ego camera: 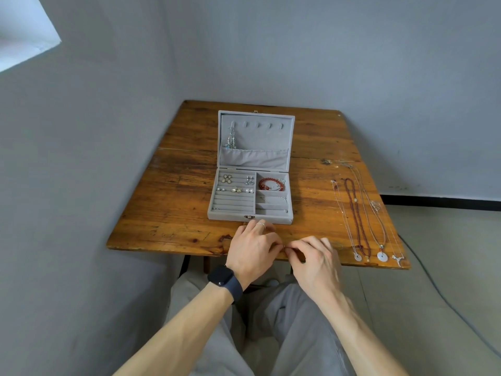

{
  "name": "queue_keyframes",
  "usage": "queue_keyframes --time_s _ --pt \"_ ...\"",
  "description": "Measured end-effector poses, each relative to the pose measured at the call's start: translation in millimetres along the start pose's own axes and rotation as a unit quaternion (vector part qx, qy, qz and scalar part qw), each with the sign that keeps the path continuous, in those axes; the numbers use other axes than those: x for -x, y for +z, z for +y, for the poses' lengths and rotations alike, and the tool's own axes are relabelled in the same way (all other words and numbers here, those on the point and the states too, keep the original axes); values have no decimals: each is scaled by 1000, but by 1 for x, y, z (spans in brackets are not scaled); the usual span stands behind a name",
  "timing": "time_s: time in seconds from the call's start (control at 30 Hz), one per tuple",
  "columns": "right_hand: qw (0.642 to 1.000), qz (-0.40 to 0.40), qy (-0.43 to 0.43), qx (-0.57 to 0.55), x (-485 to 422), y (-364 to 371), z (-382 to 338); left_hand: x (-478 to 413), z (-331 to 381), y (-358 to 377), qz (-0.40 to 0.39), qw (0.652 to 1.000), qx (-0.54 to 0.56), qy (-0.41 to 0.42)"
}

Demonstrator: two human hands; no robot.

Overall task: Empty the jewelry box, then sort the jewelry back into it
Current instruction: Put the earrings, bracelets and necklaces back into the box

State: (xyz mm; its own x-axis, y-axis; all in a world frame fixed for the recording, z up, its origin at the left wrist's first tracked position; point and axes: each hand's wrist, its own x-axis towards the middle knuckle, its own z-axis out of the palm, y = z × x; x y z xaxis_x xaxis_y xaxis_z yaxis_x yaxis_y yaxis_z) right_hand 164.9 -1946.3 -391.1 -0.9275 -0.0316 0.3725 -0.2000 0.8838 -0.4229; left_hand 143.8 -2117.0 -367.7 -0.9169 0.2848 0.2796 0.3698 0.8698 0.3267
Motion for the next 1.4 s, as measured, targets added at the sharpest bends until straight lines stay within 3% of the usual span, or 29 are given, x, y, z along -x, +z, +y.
queue_keyframes --time_s 0.3,0.47,0.8,1.23,1.4 --pt "999 -23 -29 -4 -6 0 -1 -9 -41 -41 42 993 72 -90" --pt "998 -41 -21 -31 -7 3 -8 -28 -70 -60 -27 986 82 -144" --pt "997 -20 -20 -66 -1 7 -11 -82 -80 -65 -212 960 59 -172" --pt "997 -31 -23 -71 -4 8 -8 -108 -59 -64 -255 936 -131 -206" --pt "992 -94 3 -89 -16 -6 -11 -108 -62 -66 -255 938 -92 -216"
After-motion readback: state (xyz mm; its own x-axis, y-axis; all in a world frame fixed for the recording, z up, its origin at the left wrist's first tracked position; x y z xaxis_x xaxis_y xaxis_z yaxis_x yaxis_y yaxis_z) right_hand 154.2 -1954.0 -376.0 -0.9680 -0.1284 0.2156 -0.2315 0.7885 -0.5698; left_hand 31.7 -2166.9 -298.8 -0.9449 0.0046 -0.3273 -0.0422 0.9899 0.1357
